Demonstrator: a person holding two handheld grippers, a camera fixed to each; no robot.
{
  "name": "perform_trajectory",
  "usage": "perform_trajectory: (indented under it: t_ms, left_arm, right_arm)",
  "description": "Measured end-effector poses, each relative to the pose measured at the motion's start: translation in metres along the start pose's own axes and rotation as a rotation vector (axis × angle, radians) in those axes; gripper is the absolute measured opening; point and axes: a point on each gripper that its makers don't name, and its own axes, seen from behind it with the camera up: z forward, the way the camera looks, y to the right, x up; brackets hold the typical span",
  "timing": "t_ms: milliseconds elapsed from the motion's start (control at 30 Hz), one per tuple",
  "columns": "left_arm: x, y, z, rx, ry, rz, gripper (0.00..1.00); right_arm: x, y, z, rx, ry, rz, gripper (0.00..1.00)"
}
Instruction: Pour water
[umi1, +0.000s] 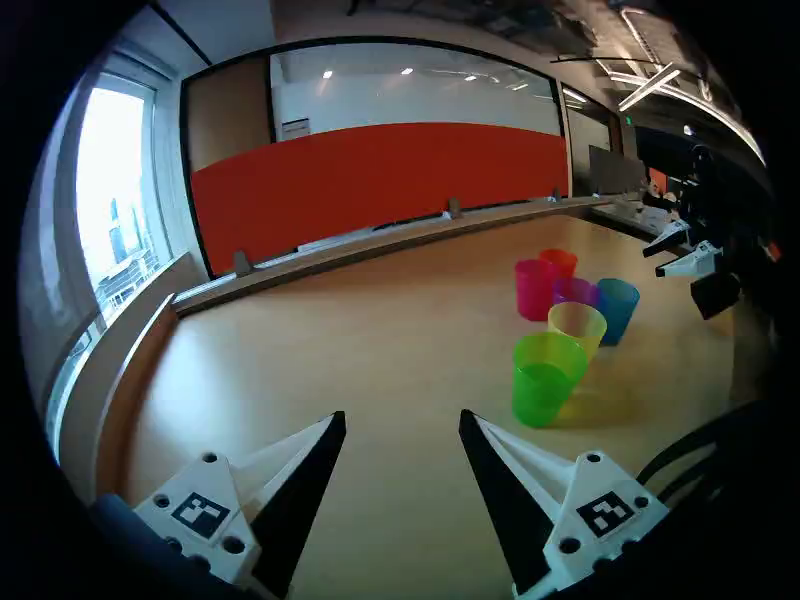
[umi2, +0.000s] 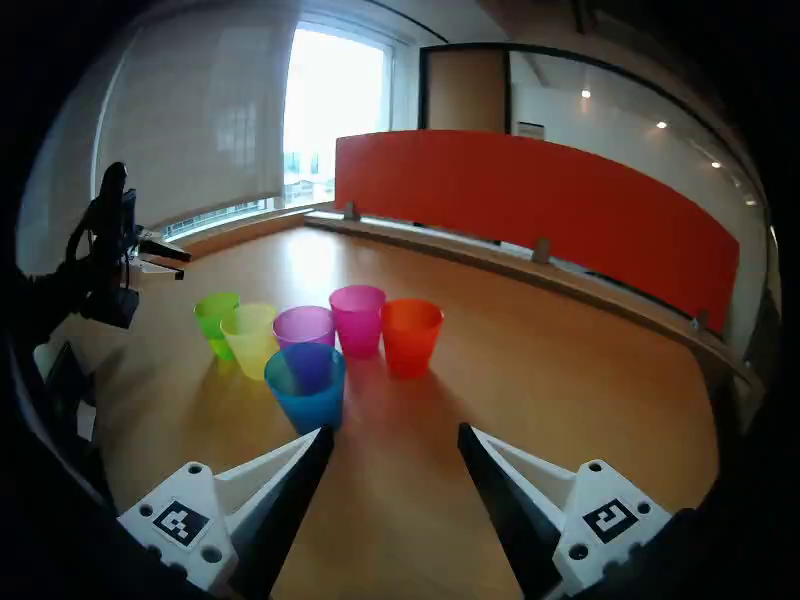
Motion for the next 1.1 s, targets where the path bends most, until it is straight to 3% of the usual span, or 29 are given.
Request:
perform_trajectory:
  t_ms: [200,400,700,1100]
  left_arm:
    - [0.005,-0.013,-0.003,0.076,0.041,-0.052,0.84]
    - [0.013,-0.020,-0.008,0.147,0.088,-0.066,0.84]
    - [0.027,-0.019,-0.011,0.174,0.156,-0.133,0.84]
    - [0.053,-0.006,-0.013,0.210,0.256,-0.170,0.84]
  right_arm:
    - [0.017,0.017,-0.007,-0.091,0.059,0.041,0.96]
    - [0.034,0.039,-0.012,-0.189,0.135,0.089,0.96]
    - [0.042,0.057,-0.015,-0.255,0.214,0.164,0.96]
    - [0.065,0.082,-0.026,-0.412,0.331,0.162,0.96]
